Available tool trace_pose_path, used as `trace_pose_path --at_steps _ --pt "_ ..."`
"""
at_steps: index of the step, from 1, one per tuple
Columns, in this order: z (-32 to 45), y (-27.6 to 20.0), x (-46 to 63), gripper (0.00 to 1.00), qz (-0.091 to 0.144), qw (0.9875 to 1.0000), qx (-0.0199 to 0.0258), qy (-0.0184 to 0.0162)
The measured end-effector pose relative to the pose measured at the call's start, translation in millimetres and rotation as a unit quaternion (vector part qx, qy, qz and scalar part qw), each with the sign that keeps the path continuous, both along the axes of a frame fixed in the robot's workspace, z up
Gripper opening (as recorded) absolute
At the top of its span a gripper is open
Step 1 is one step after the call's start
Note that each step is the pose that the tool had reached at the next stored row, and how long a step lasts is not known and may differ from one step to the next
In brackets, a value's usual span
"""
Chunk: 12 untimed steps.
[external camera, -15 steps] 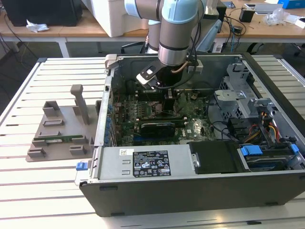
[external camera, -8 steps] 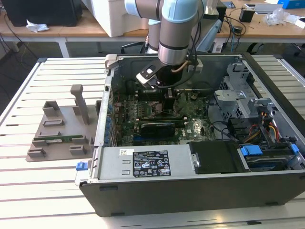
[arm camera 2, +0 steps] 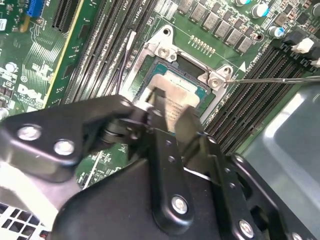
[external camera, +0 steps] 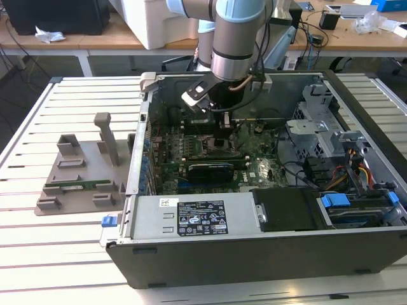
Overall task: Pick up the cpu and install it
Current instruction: 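Place the cpu into insertion slot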
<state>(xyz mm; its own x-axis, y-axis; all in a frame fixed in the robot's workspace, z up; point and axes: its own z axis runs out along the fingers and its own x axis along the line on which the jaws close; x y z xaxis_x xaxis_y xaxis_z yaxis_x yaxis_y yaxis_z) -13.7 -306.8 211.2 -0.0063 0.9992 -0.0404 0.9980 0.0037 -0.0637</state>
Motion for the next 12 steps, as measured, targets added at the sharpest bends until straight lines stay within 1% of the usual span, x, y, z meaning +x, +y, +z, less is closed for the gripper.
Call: trace_pose_path --at_steps 1,2,4,5,6,7,8,11,12 --pt "0.1 -0.2 -0.1 0.3 0.0 1.0 0.0001 0.0" --pt "0.2 -0.7 -0.4 0.24 0.0 1.0 0.0003 0.0001" --pt "0.2 -2.8 -1.3 0.24 0.0 1.0 0.0025 0.0001" --pt "0.2 -4.7 -2.0 0.12 0.0 1.0 0.0047 0.0001" --pt "0.2 -5.9 -2.3 0.12 0.0 1.0 0.0064 0.0001" --pt "0.1 -8.3 -2.7 0.11 0.002 1.0 0.0085 0.0001" --pt "0.0 -9.0 -2.9 0.11 0.008 0.9999 0.0087 0.0001" --pt "-0.2 -9.1 -3.0 0.11 0.029 0.9995 0.0087 0.0003" --pt "-0.6 -9.2 -3.0 0.11 0.031 0.9995 0.0095 0.0002"
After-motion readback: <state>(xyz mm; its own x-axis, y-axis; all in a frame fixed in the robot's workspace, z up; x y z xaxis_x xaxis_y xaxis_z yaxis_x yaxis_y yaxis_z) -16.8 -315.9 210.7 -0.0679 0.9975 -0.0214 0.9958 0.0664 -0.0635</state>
